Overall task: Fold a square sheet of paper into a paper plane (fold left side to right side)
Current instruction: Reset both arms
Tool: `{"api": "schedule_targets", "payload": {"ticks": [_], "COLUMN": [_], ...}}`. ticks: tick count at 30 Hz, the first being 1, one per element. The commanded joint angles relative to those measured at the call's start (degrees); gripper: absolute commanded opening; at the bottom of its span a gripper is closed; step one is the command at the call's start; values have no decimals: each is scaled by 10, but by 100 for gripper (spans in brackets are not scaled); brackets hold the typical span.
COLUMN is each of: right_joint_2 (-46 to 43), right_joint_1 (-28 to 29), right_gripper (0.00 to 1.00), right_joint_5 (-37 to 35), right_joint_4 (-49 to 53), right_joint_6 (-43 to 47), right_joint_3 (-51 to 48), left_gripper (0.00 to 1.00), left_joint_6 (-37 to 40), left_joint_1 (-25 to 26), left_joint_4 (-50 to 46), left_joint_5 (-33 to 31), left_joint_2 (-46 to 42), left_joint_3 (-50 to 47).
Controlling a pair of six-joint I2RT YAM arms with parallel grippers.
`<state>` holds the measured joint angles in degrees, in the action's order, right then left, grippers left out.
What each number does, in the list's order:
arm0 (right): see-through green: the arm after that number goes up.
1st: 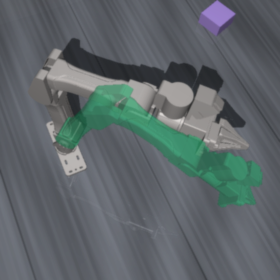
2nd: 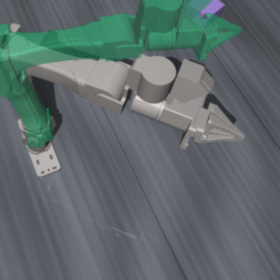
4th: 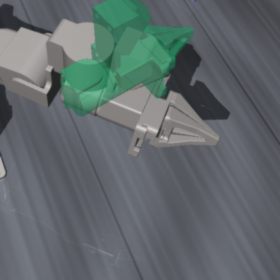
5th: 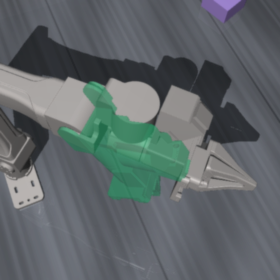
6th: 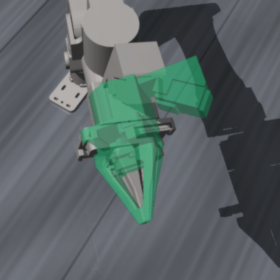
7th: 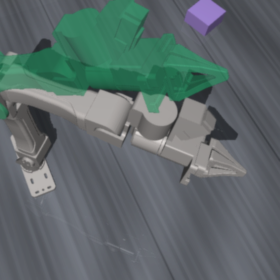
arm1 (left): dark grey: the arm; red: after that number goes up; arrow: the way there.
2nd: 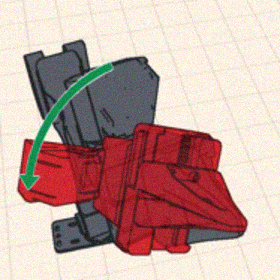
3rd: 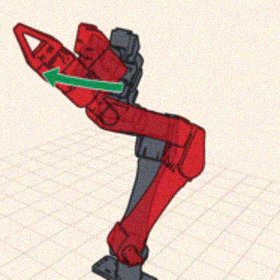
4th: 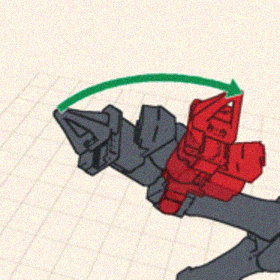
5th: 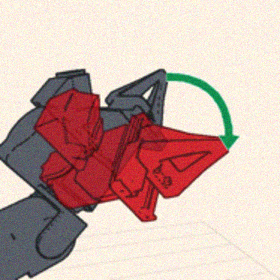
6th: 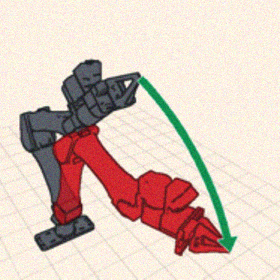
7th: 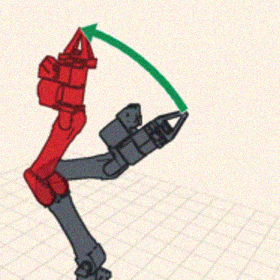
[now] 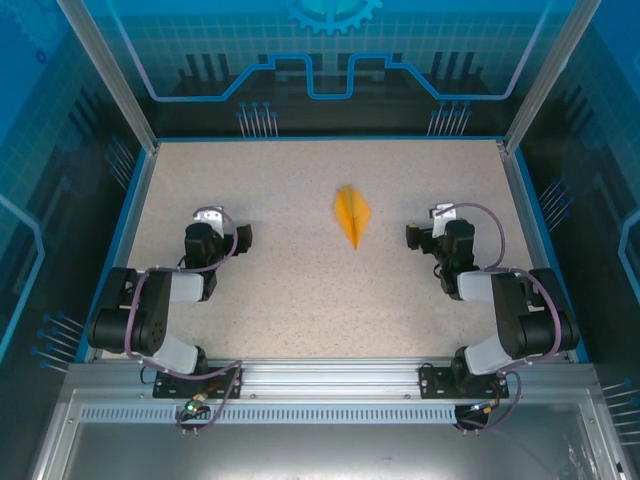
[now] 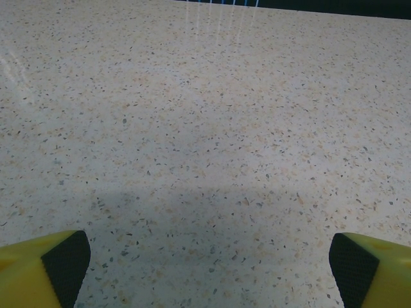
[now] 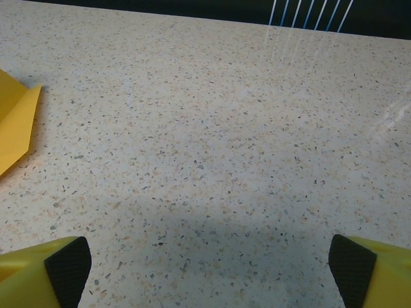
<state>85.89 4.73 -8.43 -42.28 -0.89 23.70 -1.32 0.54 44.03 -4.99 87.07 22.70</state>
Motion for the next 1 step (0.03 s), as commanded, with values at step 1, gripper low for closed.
{"api": "schedule_targets", "payload": {"ticks": [1], "right_joint_2": [2], "right_joint_1": [-4], "right_gripper": [99], "right_joint_5": [10], "right_joint_4": [-15], "right_joint_6": [9], "right_joint_3": [6], "left_gripper": [99], "left_joint_6": [10], "left_joint_1": [-5], "left_joint_4": [12], "left_joint_5": [16], "left_joint_2": [-2], "left_joint_3": [11]}}
